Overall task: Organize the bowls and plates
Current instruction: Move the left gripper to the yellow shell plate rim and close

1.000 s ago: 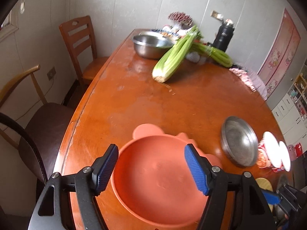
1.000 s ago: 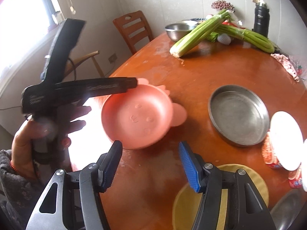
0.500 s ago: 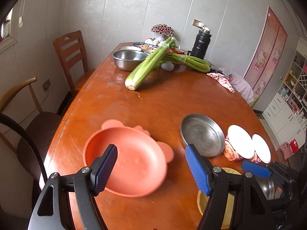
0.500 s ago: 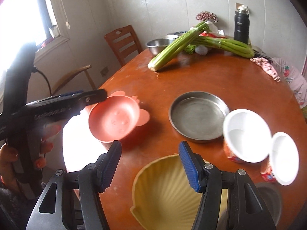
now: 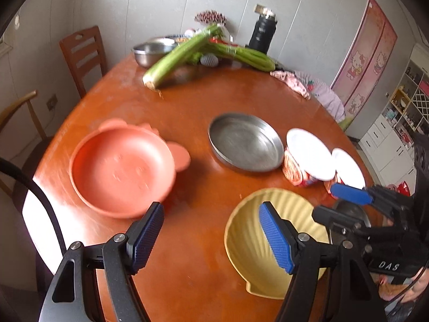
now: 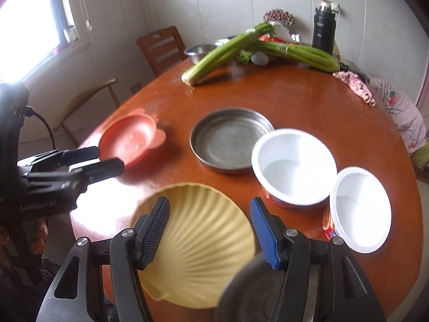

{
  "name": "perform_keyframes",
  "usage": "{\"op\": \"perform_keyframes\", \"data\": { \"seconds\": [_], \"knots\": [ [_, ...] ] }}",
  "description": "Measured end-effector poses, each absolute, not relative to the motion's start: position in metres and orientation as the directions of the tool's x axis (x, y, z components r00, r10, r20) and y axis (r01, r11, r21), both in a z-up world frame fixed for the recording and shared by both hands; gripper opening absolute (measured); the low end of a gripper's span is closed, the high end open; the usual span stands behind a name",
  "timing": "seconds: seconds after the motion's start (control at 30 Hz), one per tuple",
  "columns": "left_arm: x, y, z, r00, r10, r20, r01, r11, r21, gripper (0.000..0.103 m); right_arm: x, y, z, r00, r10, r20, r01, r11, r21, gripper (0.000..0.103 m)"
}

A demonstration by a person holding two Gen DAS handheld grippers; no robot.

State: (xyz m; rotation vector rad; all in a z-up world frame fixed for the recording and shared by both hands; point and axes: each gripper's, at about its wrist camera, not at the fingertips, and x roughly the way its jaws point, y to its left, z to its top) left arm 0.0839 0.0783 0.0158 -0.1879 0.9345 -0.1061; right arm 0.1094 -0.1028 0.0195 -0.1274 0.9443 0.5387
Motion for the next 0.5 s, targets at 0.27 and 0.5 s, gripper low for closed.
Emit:
{"op": "perform_keyframes", "data": {
  "seconds": [0.27, 0.5],
  "knots": [
    [0.081, 0.055, -0.009, 0.528, -0.157, -0.835, -0.005, 0.982, -0.188, 0.073, 0.118, -0.103, 0.003, 0.410, 0.373, -0.832, -0.545, 0.832, 0.105, 0.064],
    [0.086, 0.042, -0.028, 0.470, -0.143, -0.871, -0.006, 0.986, -0.165, 0.073, 0.130, -0.099, -0.013, 0.380, 0.345, -0.858, -0.563, 0.823, 0.081, 0.064]
  ]
}}
